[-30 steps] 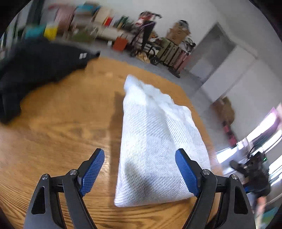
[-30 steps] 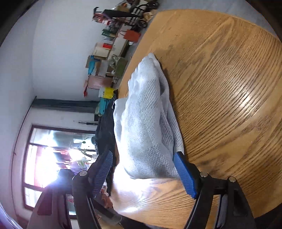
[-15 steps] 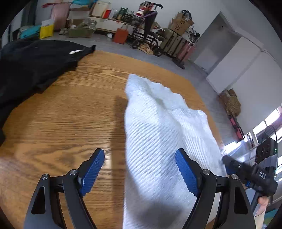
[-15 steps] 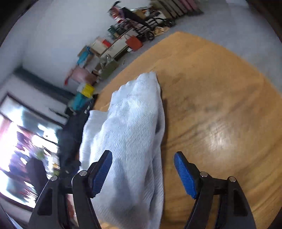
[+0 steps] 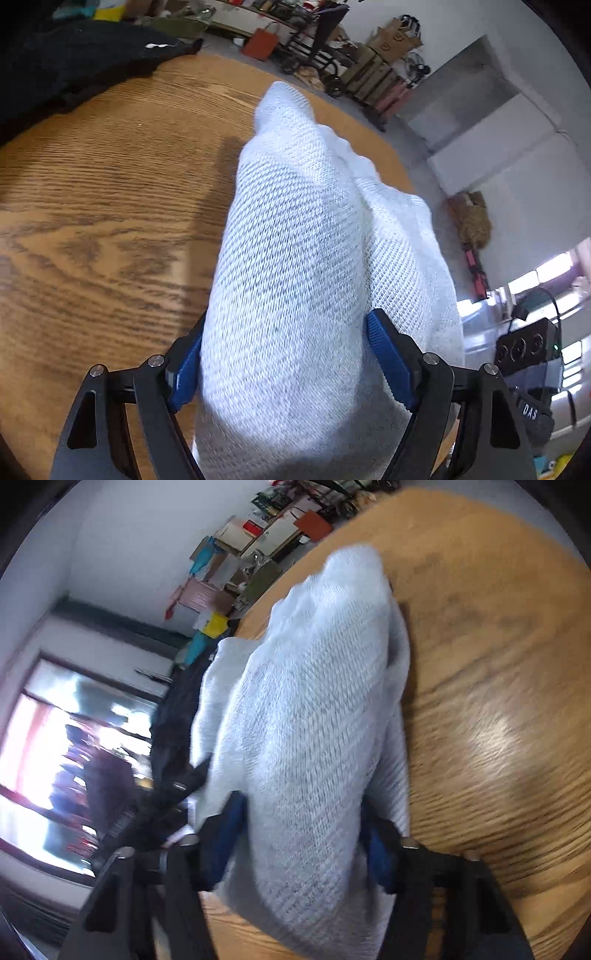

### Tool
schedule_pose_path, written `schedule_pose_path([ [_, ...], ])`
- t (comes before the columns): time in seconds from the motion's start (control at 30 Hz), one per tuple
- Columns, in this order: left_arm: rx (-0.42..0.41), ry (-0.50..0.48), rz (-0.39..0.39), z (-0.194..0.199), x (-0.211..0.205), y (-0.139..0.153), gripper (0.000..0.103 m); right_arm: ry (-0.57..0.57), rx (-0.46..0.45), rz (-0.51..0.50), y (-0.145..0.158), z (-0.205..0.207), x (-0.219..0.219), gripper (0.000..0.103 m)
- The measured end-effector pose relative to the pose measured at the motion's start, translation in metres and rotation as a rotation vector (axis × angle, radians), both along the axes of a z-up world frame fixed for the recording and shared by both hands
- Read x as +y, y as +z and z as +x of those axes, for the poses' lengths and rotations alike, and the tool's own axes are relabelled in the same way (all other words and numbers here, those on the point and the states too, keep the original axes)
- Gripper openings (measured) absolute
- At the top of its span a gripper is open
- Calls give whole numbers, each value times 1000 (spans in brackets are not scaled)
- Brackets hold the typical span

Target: Fold clothes

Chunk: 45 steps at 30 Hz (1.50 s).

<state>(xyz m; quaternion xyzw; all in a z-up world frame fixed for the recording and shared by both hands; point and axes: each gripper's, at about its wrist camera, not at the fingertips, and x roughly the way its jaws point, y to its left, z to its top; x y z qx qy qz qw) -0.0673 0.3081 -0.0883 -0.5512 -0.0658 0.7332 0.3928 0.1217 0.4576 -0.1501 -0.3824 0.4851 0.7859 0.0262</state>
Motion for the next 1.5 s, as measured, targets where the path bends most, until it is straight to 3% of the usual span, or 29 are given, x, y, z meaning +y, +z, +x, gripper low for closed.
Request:
schedule_pose_path([
  [0.13,9,-22,-86,17,-2,11,73,-34,-6,18,0,17,-13,51],
  [0.37,-34,-22,-77,60,-54,11,70,7,-29,-14,-3,65,-49,50],
  [0.53,-31,-58,-35,104,-100,18,58,38,-37,-17,-1,105,-83,48],
  [0.8,-36,-128,-58,150,-139,26,58,91,-39,-19,-3,165,-123,47],
  [0.87,-34,-107,-64,146,-141,25,64,100,-42,-18,-3,175,-129,48],
  [0.93,-25,-72,-85,136,-140,24,77,91,-36,-33,-6,179,-129,50],
  [1.03,-14,-89,-60,129,-142,31,77,51,-29,-72,-9,180,-122,62],
  [1.2,4,-104,-17,106,-153,51,77,36,-10,-38,4,182,-106,66],
  [1.3,91,-58,-48,89,-155,71,77,-15,9,79,24,191,-89,70],
  [1.4,114,-86,-152,65,-136,66,77,-37,16,184,44,188,-76,76],
  [1.5,31,-134,-202,69,-97,48,77,-26,8,254,59,175,-67,78],
])
